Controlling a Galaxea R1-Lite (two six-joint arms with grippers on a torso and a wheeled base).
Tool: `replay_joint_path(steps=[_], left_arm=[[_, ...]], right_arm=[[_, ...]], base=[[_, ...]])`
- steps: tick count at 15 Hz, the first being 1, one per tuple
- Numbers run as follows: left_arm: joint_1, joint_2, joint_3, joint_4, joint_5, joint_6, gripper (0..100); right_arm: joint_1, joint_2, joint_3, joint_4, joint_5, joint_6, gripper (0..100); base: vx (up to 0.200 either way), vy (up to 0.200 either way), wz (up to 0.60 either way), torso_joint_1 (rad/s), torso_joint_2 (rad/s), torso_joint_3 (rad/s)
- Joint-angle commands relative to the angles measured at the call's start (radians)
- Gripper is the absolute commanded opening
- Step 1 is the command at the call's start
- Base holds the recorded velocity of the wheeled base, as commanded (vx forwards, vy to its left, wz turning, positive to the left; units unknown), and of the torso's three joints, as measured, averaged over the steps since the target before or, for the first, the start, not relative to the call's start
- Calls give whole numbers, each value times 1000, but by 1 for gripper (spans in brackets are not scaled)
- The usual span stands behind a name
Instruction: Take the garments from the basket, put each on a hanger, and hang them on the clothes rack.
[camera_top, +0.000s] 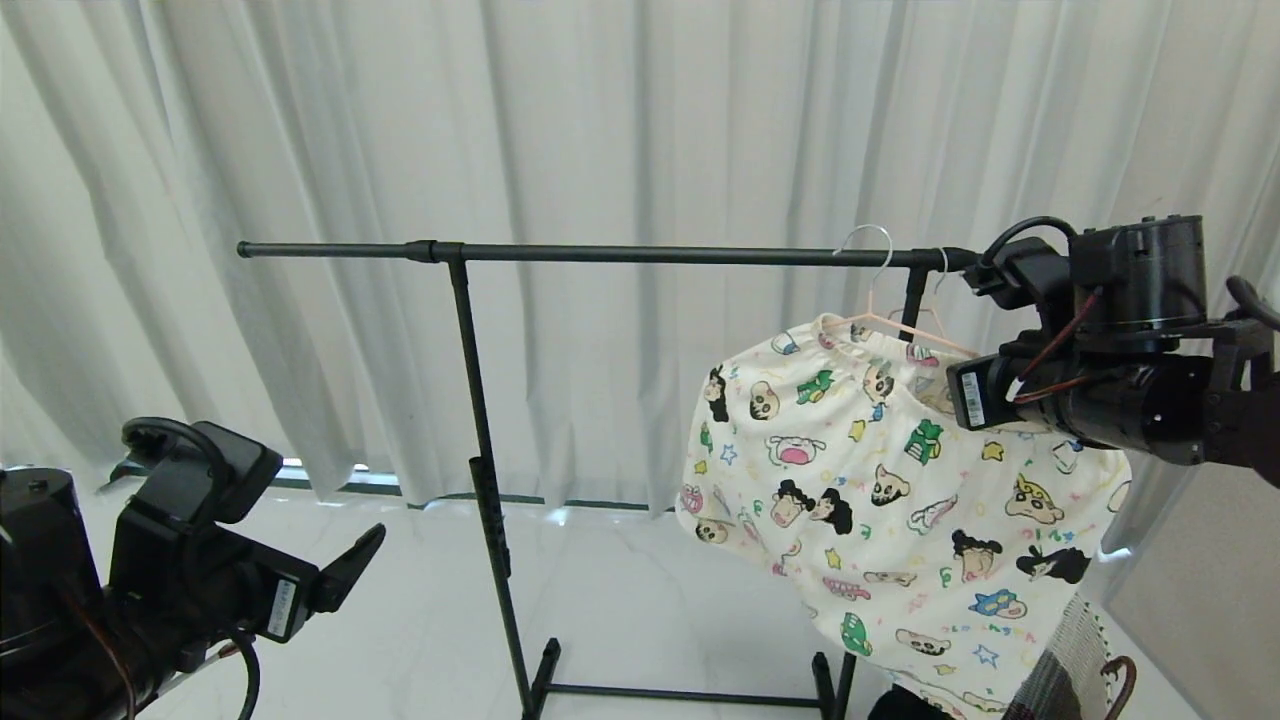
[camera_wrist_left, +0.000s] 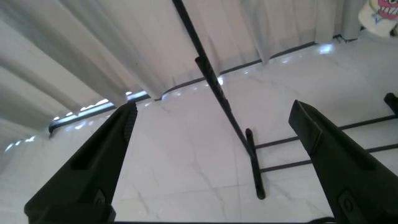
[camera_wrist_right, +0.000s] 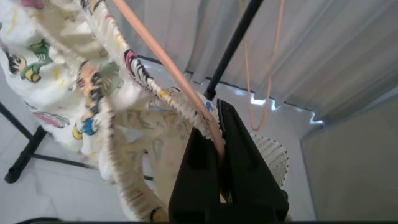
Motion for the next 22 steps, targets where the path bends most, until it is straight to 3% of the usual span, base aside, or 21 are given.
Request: replay_joint_path(steps=[1, 6, 14, 22], left_arm=[[-22, 2, -1, 0, 0, -4, 100], [-97, 5, -1, 0, 0, -4, 100], [-100, 3, 1, 0, 2, -4, 100], [-119, 6, 2, 0, 0, -5, 100]], right_arm=[[-18, 8, -17, -2, -8, -1, 0], [-34, 53, -89, -7, -35, -2, 0], [-44, 93, -89, -9, -130, -1, 0], [-60, 143, -90, -27, -196, -1, 0]], base=[[0, 0, 0, 0, 0, 0], [200, 0, 0, -3, 4, 3], [200, 0, 0, 7, 2, 1], [0, 0, 0, 0, 0, 0]])
